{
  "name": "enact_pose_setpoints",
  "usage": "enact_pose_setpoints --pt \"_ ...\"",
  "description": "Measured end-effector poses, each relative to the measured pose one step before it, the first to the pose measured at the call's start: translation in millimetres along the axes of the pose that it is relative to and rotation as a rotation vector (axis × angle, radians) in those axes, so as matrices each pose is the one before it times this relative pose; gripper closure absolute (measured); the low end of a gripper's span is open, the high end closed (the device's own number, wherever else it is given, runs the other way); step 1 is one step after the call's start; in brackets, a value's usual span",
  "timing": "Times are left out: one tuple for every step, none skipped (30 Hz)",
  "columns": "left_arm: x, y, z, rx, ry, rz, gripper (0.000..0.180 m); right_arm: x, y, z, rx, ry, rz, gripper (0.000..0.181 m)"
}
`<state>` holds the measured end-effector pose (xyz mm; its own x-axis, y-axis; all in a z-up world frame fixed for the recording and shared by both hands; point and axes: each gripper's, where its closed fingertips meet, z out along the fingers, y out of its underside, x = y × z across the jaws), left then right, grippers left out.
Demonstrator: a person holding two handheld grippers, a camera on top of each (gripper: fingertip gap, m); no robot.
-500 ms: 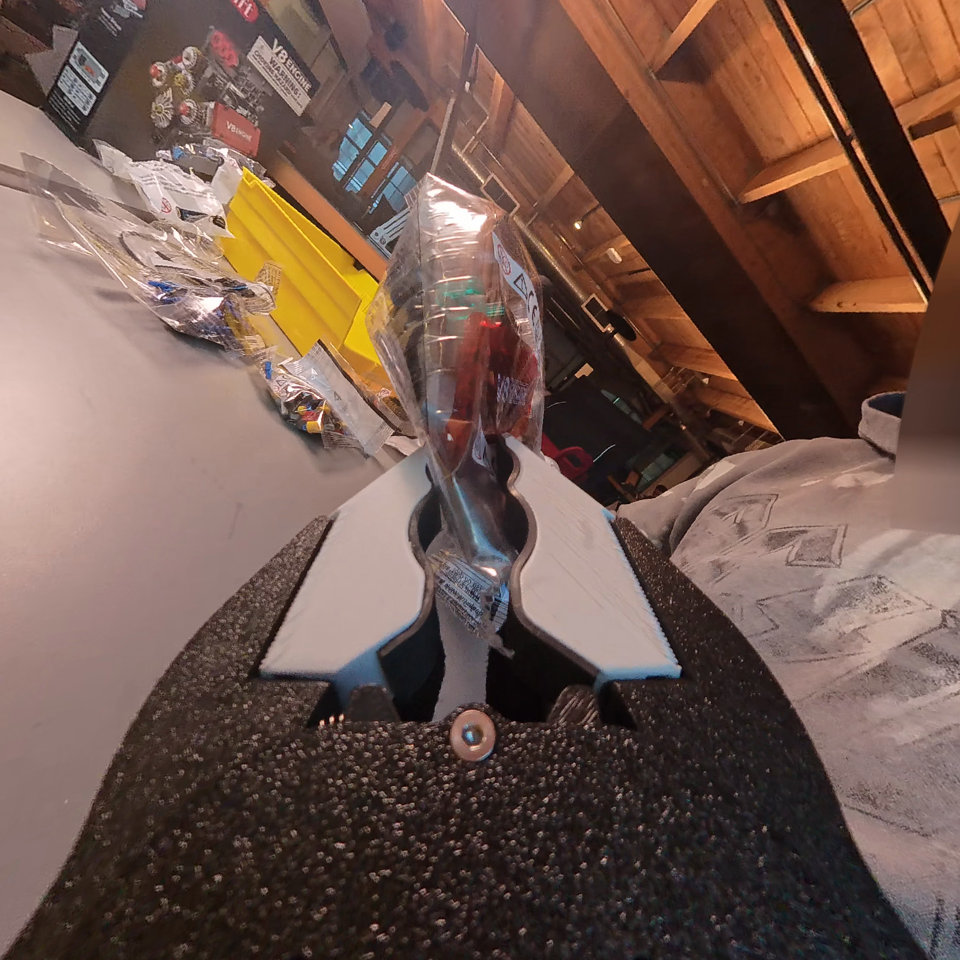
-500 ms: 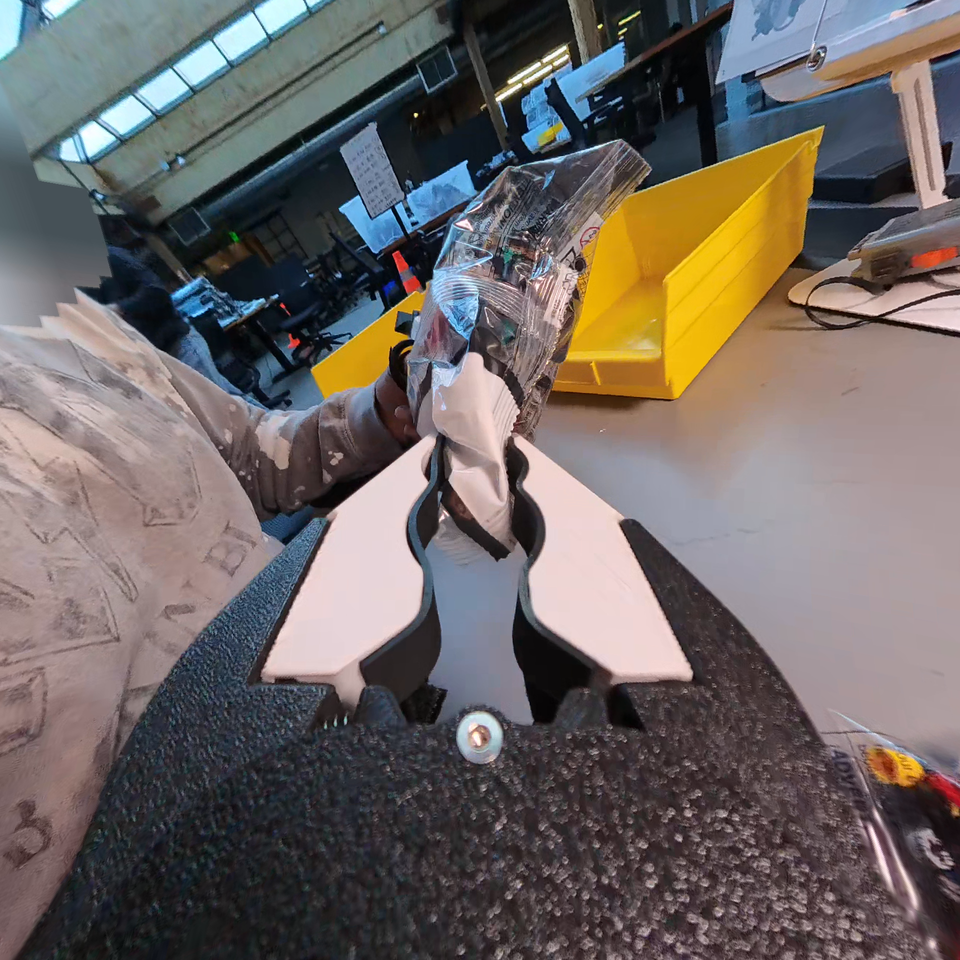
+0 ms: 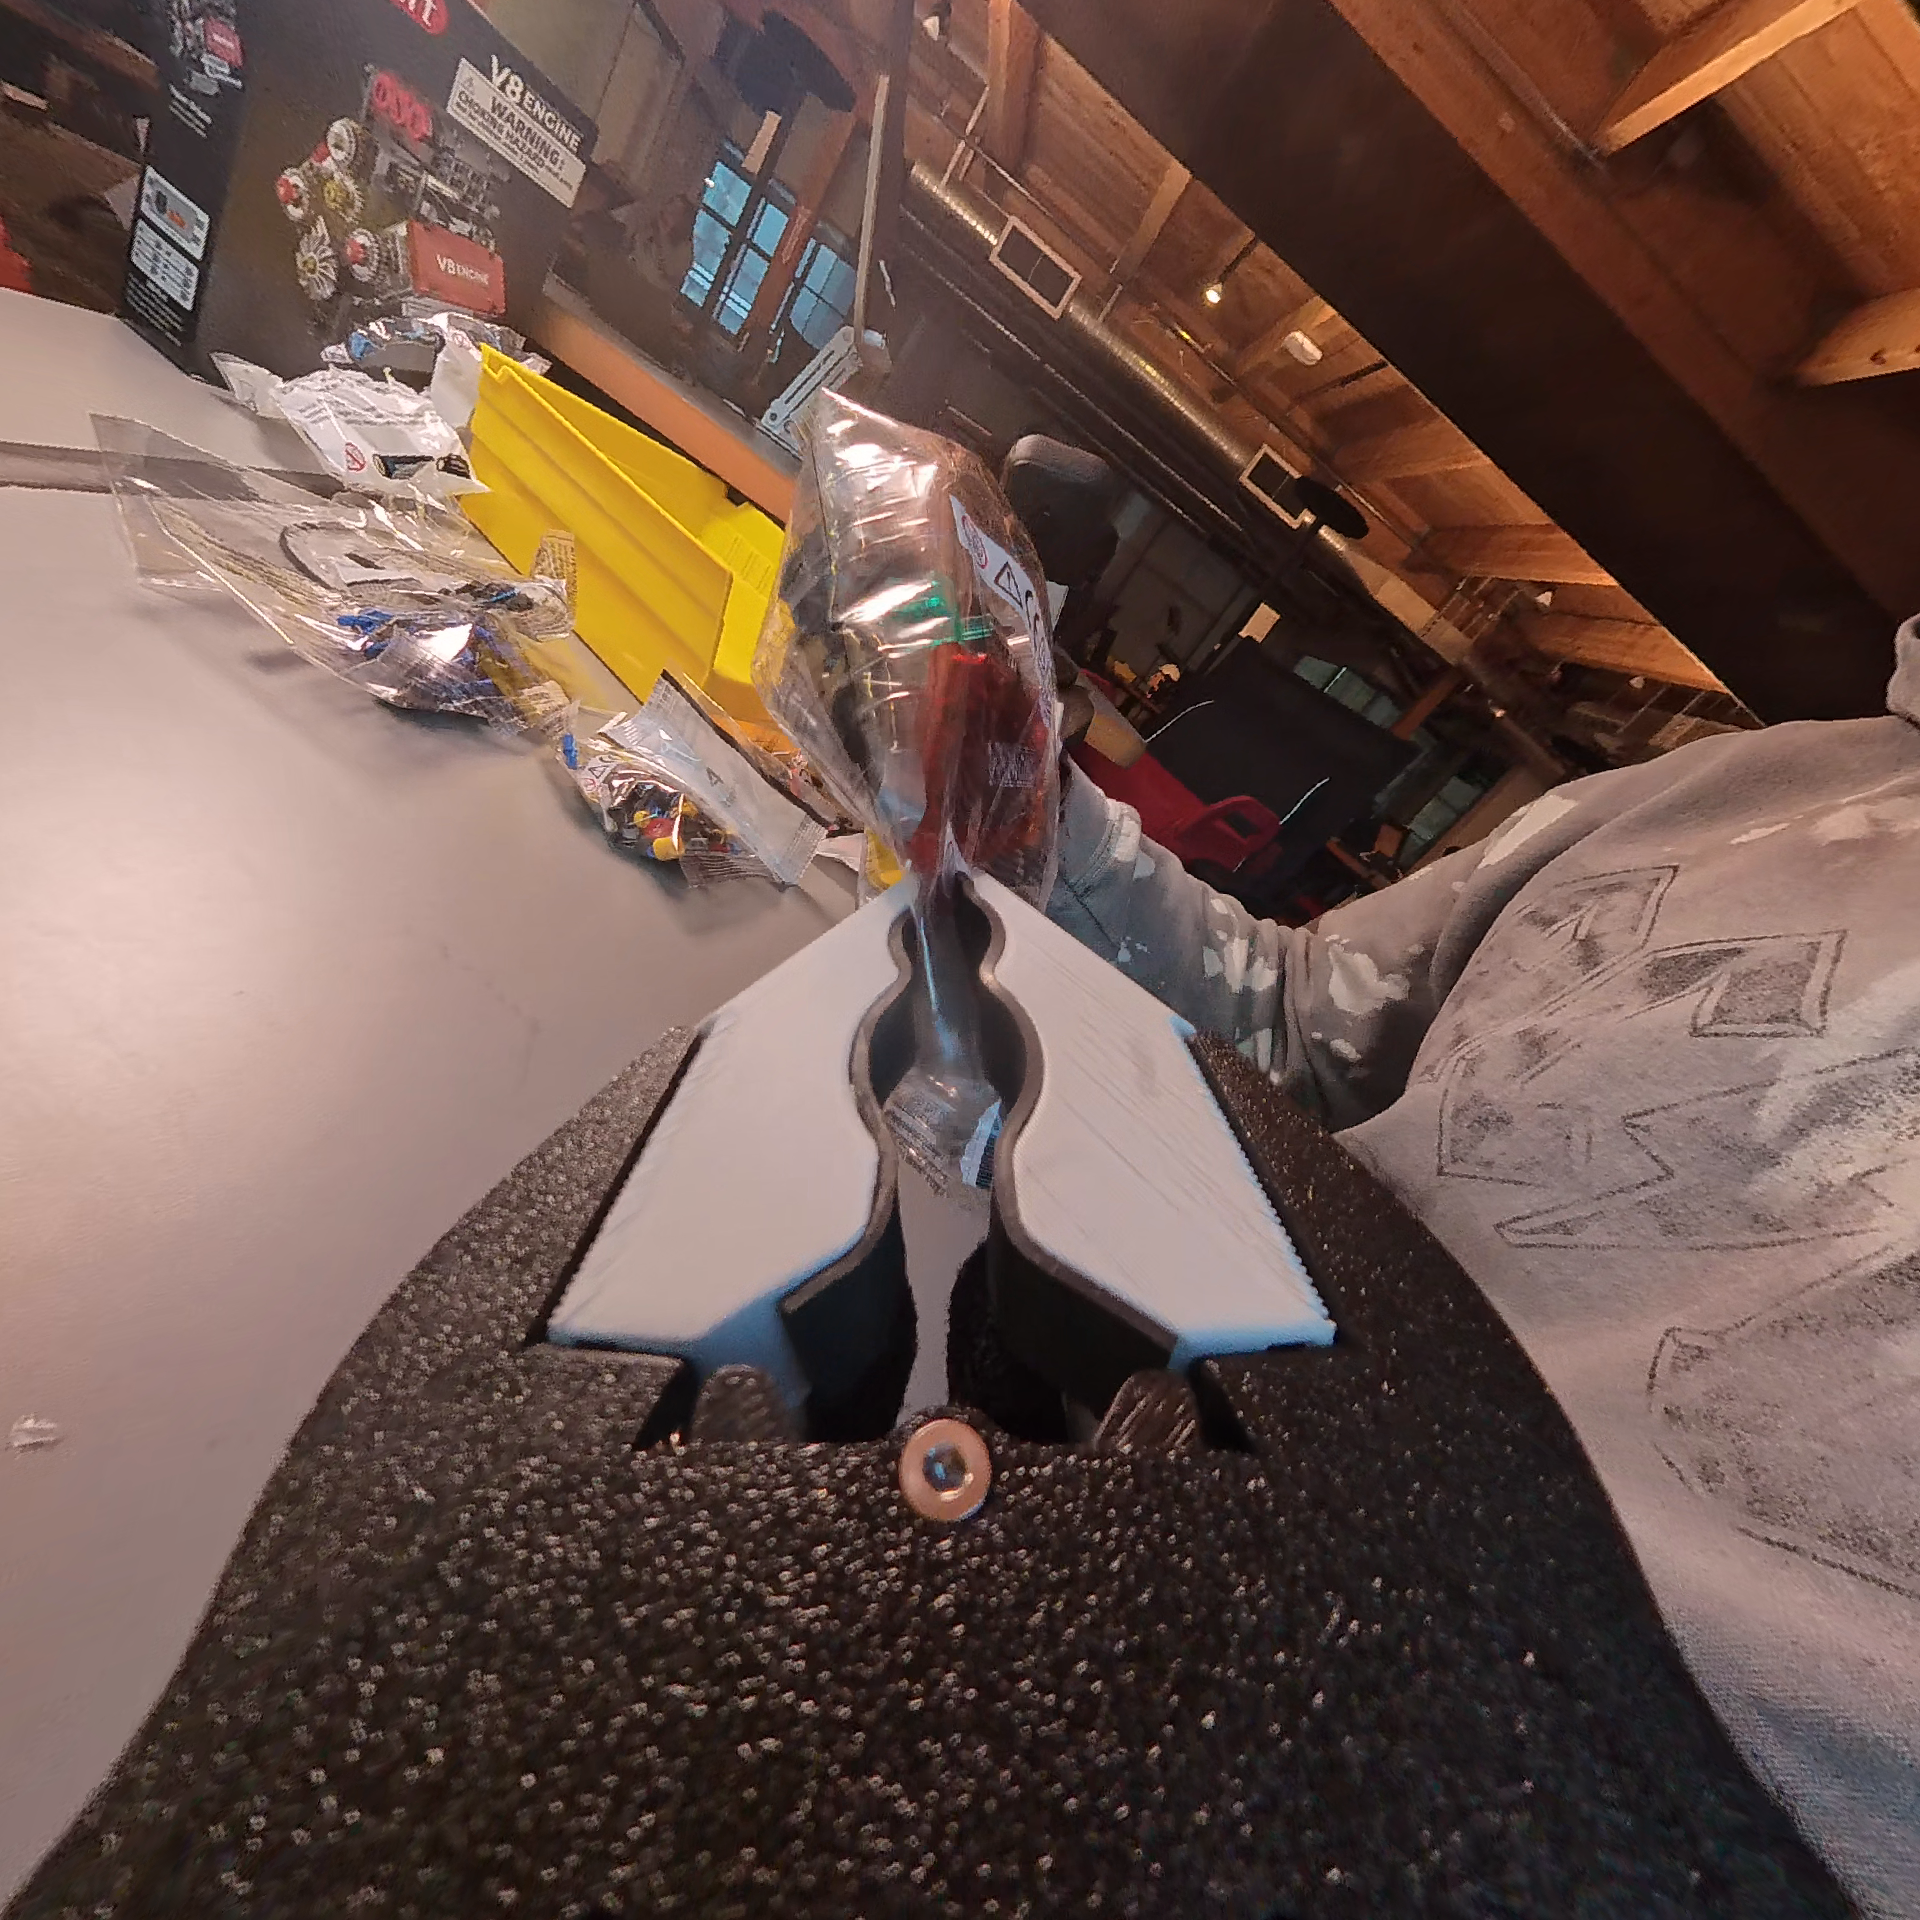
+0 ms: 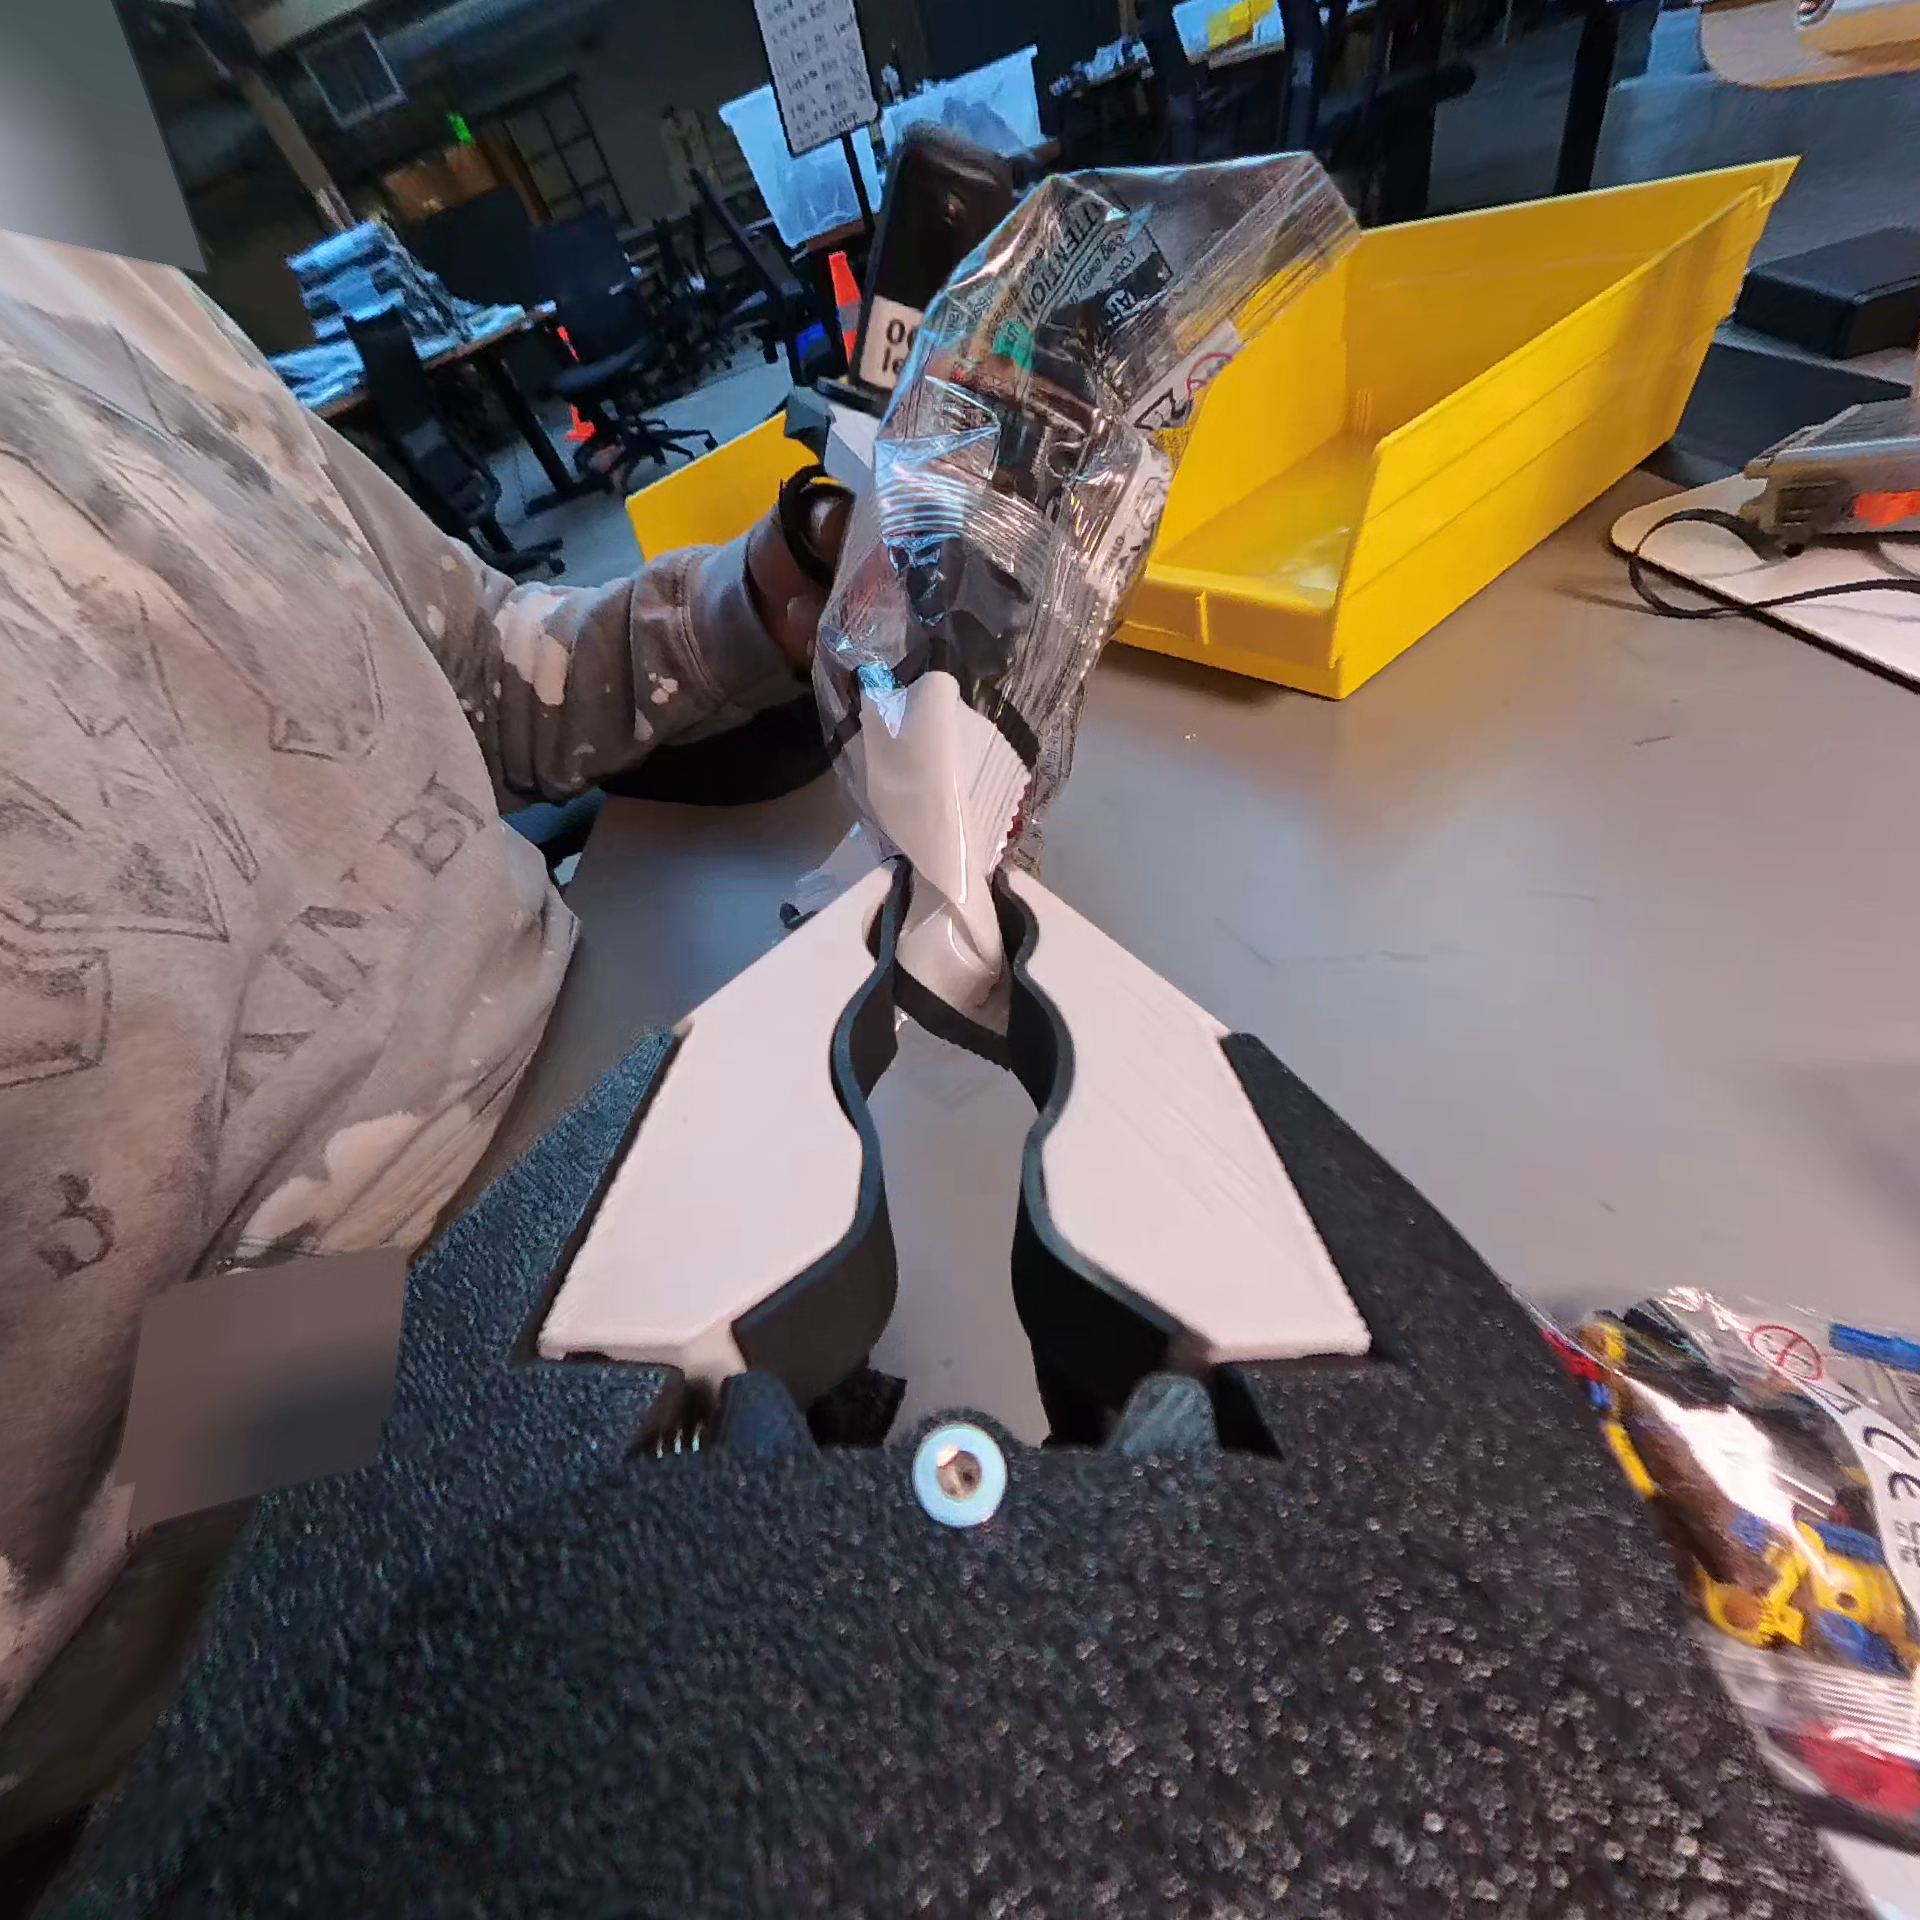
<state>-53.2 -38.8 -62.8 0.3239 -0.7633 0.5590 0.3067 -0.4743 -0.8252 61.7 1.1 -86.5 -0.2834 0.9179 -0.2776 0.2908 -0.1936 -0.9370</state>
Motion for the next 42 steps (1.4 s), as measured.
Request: enact_pose_setpoints --pt "-2.19 1.33 -0.46 -0.0076 -0.0117 0.0007 0.180 2.13 2.67 -1.15 -0.0243 0.0049 -0.0084 0.167" --pt "-2.81 1.34 -0.38 -0.0068 -0.0112 0.0001 0.180 3.02 2.02 -2.18 -0.0184 0.0058 -0.0051 0.167" --pt "-3.53 1.32 -0.25 -0.0062 -0.0150 -0.0009 0.180 3.16 1.31 -2.88 -0.0062 0.0022 0.0029 0.167" --pt "-3.31 1.91 0.25 -0.0082 -0.0086 -0.0079 0.180 2.18 2.07 -2.35 -0.0004 -0.0092 0.0161 0.167" --pt "-2.73 2.22 0.74 -0.0078 -0.0057 -0.0104 0.180 3.06 4.21 -0.41 -0.0068 -0.0031 0.0187 0.168" --pt "-3.20 3.00 0.82 -0.0098 -0.0144 -0.0028 0.180 5.20 6.28 1.78 -0.0158 0.0176 0.0127 0.168" --pt "-3.07 3.03 0.07 -0.0110 -0.0165 0.0039 0.180 3.54 7.10 2.92 -0.0211 0.0150 0.0097 0.167" --pt "-1.63 2.38 -0.57 -0.0076 -0.0058 0.0038 0.180 0.39 4.85 2.90 -0.0093 0.0038 0.0023 0.166" --pt "0.78 1.26 -0.77 -0.0024 0.0114 0.0004 0.180 -1.59 3.70 1.98 -0.0049 -0.0034 0.0048 0.164" --pt "2.25 1.54 -0.37 -0.0087 0.0203 0.0075 0.180 -2.89 4.45 0.49 -0.0189 -0.0071 0.0082 0.161" --pt "1.26 1.46 0.13 -0.0124 0.0049 0.0241 0.180 -2.83 4.18 -1.05 -0.0264 0.0030 -0.0036 0.156" --pt "2.37 0.77 -0.02 -0.0108 0.0041 0.0346 0.180 -2.11 0.91 -3.21 -0.0124 0.0137 -0.0118 0.146" --pt "5.54 0.29 -0.28 -0.0112 0.0207 0.0366 0.180 -3.55 -4.05 -5.78 0.0167 0.0027 -0.0051 0.133" --pt "4.47 0.93 -0.21 -0.0153 0.0138 0.0298 0.180 -5.29 -9.34 -7.44 0.0461 -0.0131 0.0011 0.124" --pt "2.20 3.52 0.40 -0.0279 0.0035 0.0237 0.180 -2.91 -12.45 -6.89 0.0609 -0.0006 -0.0036 0.119" --pt "1.67 4.18 1.32 -0.0276 0.0023 0.0196 0.180 -0.57 -11.34 -3.84 0.0530 0.0115 -0.0109 0.116" --pt "1.77 2.51 2.13 -0.0141 0.0055 0.0109 0.180 -0.26 -7.07 0.43 0.0291 0.0066 -0.0082 0.114" --pt "1.96 2.06 2.74 -0.0108 0.0099 0.0033 0.180 1.50 -2.86 4.68 0.0118 0.0081 0.0050 0.113" --pt "1.43 2.48 2.91 -0.0113 0.0087 -0.0004 0.180 4.22 -0.14 7.12 0.0038 0.0159 0.0116 0.113" --pt "2.09 2.26 2.77 -0.0089 0.0115 -0.0008 0.180 6.06 0.01 7.71 0.0143 0.0214 0.0202 0.113" --pt "2.88 1.09 2.38 -0.0027 0.0139 0.0015 0.180 3.30 0.11 7.42 0.0178 0.0003 0.0348 0.114" --pt "4.03 1.09 1.94 -0.0035 0.0179 0.0049 0.180 2.81 0.56 6.89 0.0114 -0.0067 0.0524 0.117" --pt "4.04 0.87 1.64 -0.0050 0.0170 0.0091 0.180 3.71 -0.03 5.94 0.0118 -0.0018 0.0531 0.117" --pt "3.74 0.40 1.27 -0.0049 0.0140 0.0130 0.180 1.64 -0.03 4.69 0.0116 -0.0138 0.0514 0.117" --pt "3.90 -0.30 0.92 -0.0001 0.0142 0.0159 0.180 -3.83 1.30 3.83 0.0035 -0.0484 0.0539 0.118" --pt "3.24 -1.53 -0.02 0.0072 0.0112 0.0161 0.180 -6.42 1.16 2.68 0.0081 -0.0654 0.0557 0.120" --pt "1.23 -1.18 -0.82 0.0031 0.0010 0.0088 0.180 -7.63 0.66 1.34 0.0147 -0.0738 0.0576 0.132" --pt "-0.67 -0.32 -1.24 -0.0041 -0.0069 0.0037 0.180 -9.43 2.43 0.90 0.0009 -0.0764 0.0395 0.141" --pt "0.04 0.65 -1.37 -0.0092 -0.0012 0.0028 0.180 -11.71 2.68 -0.09 -0.0057 -0.0714 -0.0163 0.161" --pt "0.25 -0.64 -1.68 -0.0016 -0.0031 0.0084 0.180 -6.42 -1.65 -1.34 0.0073 -0.0100 -0.0569 0.172" --pt "-1.89 -1.30 -2.00 -0.0020 -0.0179 0.0060 0.180 -4.96 -2.72 -2.01 -0.0036 0.0140 -0.0686 0.176" --pt "-1.28 -0.76 -2.08 -0.0064 -0.0119 0.0068 0.180 -5.53 -5.21 -3.53 0.0007 0.0153 -0.0693 0.181" --pt "-1.56 -3.87 -2.56 0.0132 -0.0138 0.0043 0.180 -2.88 -1.51 -3.85 -0.0308 0.0299 -0.0677 0.181" --pt "-2.44 -5.18 -2.60 0.0201 -0.0178 -0.0022 0.180 -2.39 1.06 -3.34 -0.0388 0.0321 -0.0714 0.181" --pt "-1.55 -2.19 -1.37 0.0001 -0.0141 0.0041 0.180 -3.56 0.20 -1.57 -0.0263 0.0172 -0.0473 0.181" --pt "1.58 -0.44 0.43 -0.0074 0.0010 0.0111 0.180 -5.57 0.25 -0.93 -0.0245 -0.0010 -0.0365 0.181" --pt "2.47 -0.57 1.54 -0.0037 0.0026 0.0096 0.180 -0.31 1.21 -2.13 -0.0319 0.0316 -0.0418 0.181" --pt "1.43 0.15 2.00 -0.0071 -0.0041 0.0082 0.180 2.84 1.89 -2.74 -0.0396 0.0489 -0.0397 0.181" --pt "0.38 -0.03 2.01 -0.0073 -0.0097 0.0099 0.180 2.14 -0.09 -2.49 -0.0259 0.0418 -0.0438 0.181" --pt "0.03 -1.31 1.43 -0.0014 -0.0069 0.0038 0.180 4.04 -0.53 -2.08 -0.0210 0.0472 -0.0321 0.181" --pt "-2.74 -1.47 0.84 -0.0014 -0.0186 0.0038 0.180 5.16 -0.46 -1.14 -0.0187 0.0495 -0.0363 0.181" --pt "-5.54 -1.31 0.62 -0.0032 -0.0335 0.0112 0.180 4.48 -0.87 -0.70 -0.0161 0.0413 -0.0310 0.181"
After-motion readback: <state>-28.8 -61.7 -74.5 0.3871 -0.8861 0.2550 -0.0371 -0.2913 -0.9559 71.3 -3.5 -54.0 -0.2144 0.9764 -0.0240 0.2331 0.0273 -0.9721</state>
